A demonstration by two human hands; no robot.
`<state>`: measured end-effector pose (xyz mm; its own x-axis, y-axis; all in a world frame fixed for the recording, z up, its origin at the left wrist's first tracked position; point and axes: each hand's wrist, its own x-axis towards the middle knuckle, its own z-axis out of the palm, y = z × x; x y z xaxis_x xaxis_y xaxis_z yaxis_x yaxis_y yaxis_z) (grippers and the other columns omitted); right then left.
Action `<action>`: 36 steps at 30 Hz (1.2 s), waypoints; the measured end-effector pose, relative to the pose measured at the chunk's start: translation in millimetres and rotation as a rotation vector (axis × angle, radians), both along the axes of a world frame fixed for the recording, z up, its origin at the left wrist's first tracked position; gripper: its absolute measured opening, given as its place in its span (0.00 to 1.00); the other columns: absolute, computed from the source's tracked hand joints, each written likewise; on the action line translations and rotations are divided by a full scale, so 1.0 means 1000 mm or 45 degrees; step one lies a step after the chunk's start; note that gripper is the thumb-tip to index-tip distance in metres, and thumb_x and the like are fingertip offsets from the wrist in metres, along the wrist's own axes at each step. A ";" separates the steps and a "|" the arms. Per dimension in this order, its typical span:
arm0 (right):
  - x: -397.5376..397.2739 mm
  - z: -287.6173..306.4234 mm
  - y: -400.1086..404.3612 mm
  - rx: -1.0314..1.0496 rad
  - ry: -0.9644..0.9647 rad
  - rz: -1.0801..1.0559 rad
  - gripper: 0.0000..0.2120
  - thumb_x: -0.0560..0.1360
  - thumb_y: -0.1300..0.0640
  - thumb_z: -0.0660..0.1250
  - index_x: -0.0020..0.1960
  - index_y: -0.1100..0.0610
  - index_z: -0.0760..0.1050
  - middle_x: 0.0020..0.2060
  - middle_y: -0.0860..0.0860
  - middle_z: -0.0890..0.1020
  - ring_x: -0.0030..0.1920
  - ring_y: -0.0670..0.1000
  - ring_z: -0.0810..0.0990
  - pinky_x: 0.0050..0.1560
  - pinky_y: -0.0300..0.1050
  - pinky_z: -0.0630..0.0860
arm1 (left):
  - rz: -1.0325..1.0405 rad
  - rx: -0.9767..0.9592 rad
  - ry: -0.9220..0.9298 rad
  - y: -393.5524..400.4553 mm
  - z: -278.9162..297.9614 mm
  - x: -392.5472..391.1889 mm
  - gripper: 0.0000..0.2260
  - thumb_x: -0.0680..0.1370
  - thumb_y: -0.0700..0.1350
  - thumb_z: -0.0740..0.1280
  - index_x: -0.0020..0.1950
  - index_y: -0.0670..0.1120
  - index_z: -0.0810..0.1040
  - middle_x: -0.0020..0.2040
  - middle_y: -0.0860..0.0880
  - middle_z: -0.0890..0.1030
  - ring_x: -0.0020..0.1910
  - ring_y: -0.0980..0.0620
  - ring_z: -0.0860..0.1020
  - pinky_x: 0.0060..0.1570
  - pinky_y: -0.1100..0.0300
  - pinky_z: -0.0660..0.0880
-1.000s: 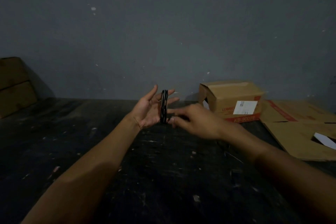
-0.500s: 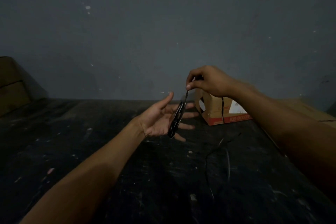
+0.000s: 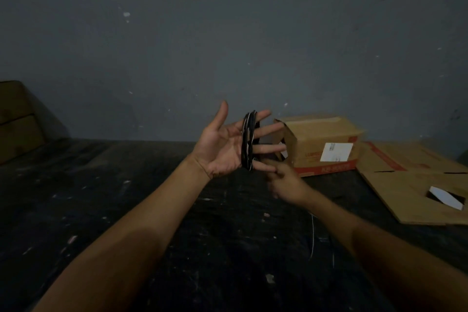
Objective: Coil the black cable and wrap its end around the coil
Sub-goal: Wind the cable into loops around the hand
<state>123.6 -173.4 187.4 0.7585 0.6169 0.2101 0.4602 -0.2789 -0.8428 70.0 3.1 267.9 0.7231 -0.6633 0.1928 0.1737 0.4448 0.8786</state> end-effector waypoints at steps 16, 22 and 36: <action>-0.057 0.060 0.020 -0.323 -0.521 0.139 0.10 0.80 0.53 0.61 0.52 0.55 0.80 0.33 0.45 0.78 0.30 0.41 0.77 0.31 0.34 0.68 | 0.567 0.077 0.124 0.030 -0.015 0.014 0.39 0.72 0.72 0.52 0.73 0.46 0.69 0.74 0.40 0.69 0.69 0.34 0.70 0.67 0.32 0.63; -0.042 0.108 0.001 -0.475 -0.708 0.062 0.04 0.75 0.50 0.69 0.42 0.47 0.77 0.33 0.37 0.75 0.33 0.35 0.75 0.36 0.35 0.65 | 0.495 0.138 0.162 0.023 -0.026 0.009 0.35 0.72 0.70 0.56 0.64 0.45 0.79 0.63 0.40 0.79 0.65 0.37 0.71 0.58 0.45 0.74; 0.019 0.126 -0.020 -0.286 -0.634 -0.040 0.07 0.76 0.53 0.67 0.49 0.55 0.80 0.40 0.41 0.79 0.42 0.40 0.77 0.43 0.38 0.70 | 0.042 0.288 0.131 0.003 -0.024 -0.002 0.40 0.71 0.73 0.52 0.76 0.49 0.65 0.75 0.37 0.65 0.73 0.33 0.63 0.65 0.29 0.61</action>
